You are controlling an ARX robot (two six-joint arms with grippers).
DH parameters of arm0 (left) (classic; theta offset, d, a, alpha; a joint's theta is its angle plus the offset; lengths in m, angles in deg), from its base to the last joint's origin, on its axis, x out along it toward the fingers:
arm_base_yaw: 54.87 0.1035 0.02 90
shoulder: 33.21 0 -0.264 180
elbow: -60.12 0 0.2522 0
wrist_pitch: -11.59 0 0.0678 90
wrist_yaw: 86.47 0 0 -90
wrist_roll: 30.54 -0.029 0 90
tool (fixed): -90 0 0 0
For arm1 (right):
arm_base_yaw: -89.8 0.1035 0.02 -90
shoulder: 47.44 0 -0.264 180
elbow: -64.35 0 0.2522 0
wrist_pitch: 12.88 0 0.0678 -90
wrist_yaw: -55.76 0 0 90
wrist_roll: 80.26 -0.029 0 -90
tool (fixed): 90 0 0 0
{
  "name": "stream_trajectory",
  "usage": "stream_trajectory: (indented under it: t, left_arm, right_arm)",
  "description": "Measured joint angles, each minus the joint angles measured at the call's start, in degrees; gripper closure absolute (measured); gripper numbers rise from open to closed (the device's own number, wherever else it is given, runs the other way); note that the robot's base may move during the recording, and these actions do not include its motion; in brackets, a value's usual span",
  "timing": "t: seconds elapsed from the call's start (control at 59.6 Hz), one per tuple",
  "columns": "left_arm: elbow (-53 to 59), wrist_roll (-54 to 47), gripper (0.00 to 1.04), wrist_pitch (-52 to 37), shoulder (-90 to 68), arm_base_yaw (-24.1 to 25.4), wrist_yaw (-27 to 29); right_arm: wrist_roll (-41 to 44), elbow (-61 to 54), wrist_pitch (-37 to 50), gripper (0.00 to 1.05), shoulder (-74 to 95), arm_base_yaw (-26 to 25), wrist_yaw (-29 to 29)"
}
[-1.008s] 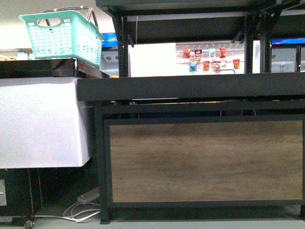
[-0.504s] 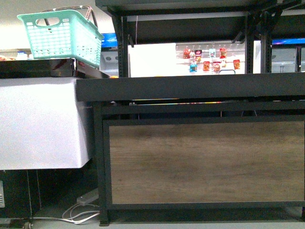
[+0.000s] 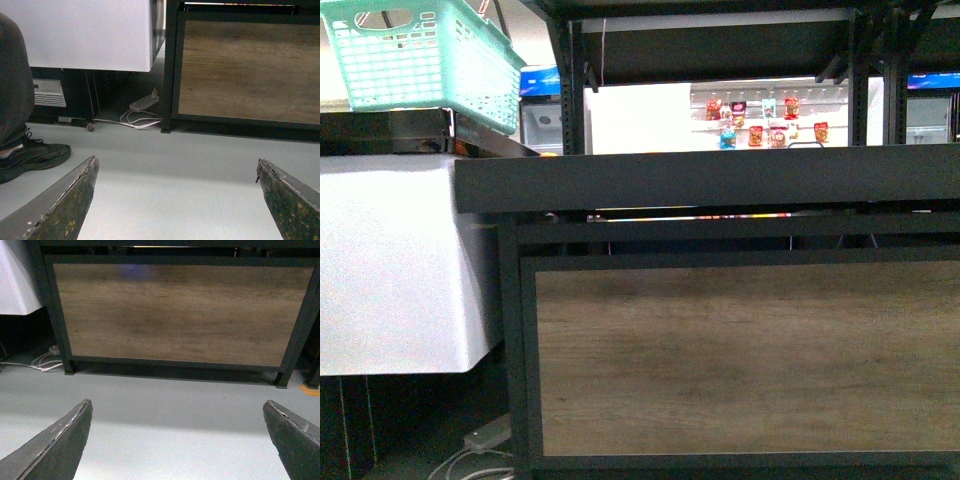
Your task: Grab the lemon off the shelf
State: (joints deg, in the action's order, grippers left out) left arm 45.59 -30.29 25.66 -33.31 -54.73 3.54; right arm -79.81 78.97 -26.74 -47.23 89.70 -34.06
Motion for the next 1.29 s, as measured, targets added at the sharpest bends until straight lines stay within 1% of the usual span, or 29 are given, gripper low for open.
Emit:
stream_trajectory:
  t: [1.293]
  left_arm:
    - [0.00,0.00,0.08,0.00,0.00,0.00,-0.02]
  right_arm:
    - [0.00,0.00,0.00,0.02,0.00,0.00,0.00]
